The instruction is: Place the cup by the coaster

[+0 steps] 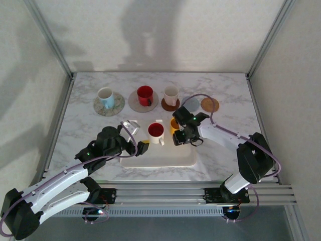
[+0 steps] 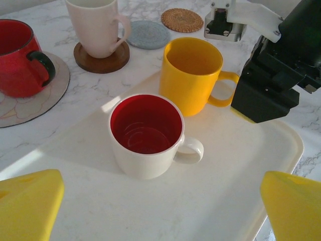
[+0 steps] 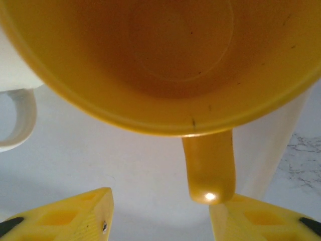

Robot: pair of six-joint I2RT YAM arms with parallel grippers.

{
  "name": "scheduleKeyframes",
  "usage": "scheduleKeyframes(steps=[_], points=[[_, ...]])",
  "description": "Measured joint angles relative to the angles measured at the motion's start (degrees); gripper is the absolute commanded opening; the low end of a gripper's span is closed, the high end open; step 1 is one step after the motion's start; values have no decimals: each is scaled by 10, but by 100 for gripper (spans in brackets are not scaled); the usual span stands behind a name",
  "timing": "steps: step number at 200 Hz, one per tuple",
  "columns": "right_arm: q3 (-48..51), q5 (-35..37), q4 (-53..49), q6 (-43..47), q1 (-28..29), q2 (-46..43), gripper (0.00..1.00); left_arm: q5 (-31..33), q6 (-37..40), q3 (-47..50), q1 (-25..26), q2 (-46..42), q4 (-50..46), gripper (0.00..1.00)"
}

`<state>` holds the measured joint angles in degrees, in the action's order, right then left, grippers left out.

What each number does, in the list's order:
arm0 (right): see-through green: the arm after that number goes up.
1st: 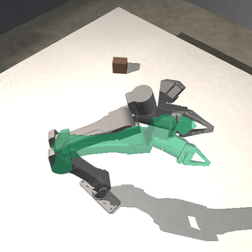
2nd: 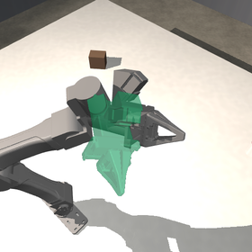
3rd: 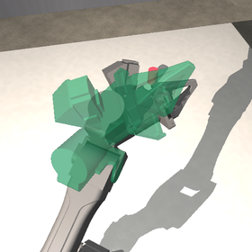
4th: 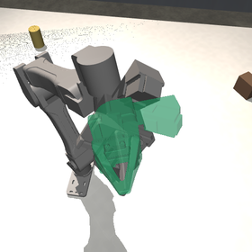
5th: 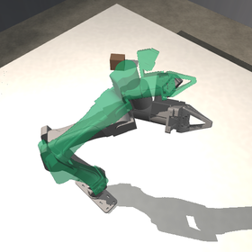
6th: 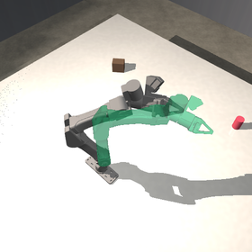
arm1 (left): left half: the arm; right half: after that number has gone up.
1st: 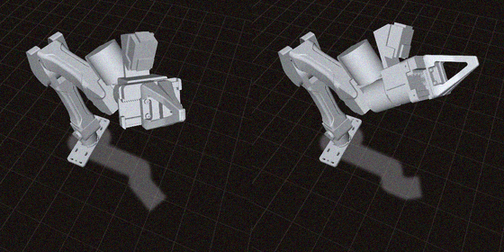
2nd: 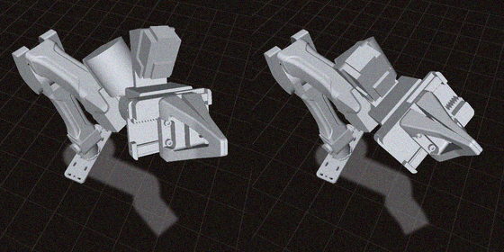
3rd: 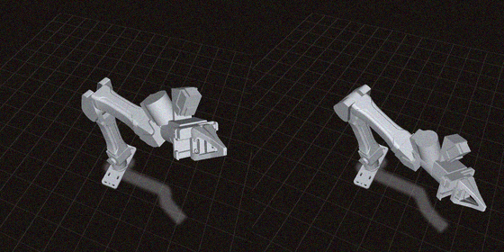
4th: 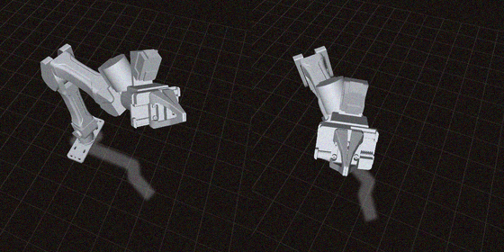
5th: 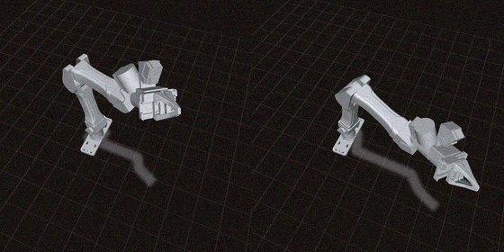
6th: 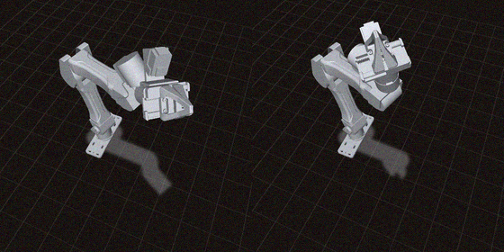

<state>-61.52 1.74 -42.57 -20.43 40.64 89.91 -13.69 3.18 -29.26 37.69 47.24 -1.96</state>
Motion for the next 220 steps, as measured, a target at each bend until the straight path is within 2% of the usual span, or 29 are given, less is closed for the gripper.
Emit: scheduleKeyframes(steps=[77,220], points=[[-8,19,4,1,-11,29,54,0,0,1,0,0,0,100],[-24,32,30,29,-19,67,29,0,0,1,0,-11,-3,100]])
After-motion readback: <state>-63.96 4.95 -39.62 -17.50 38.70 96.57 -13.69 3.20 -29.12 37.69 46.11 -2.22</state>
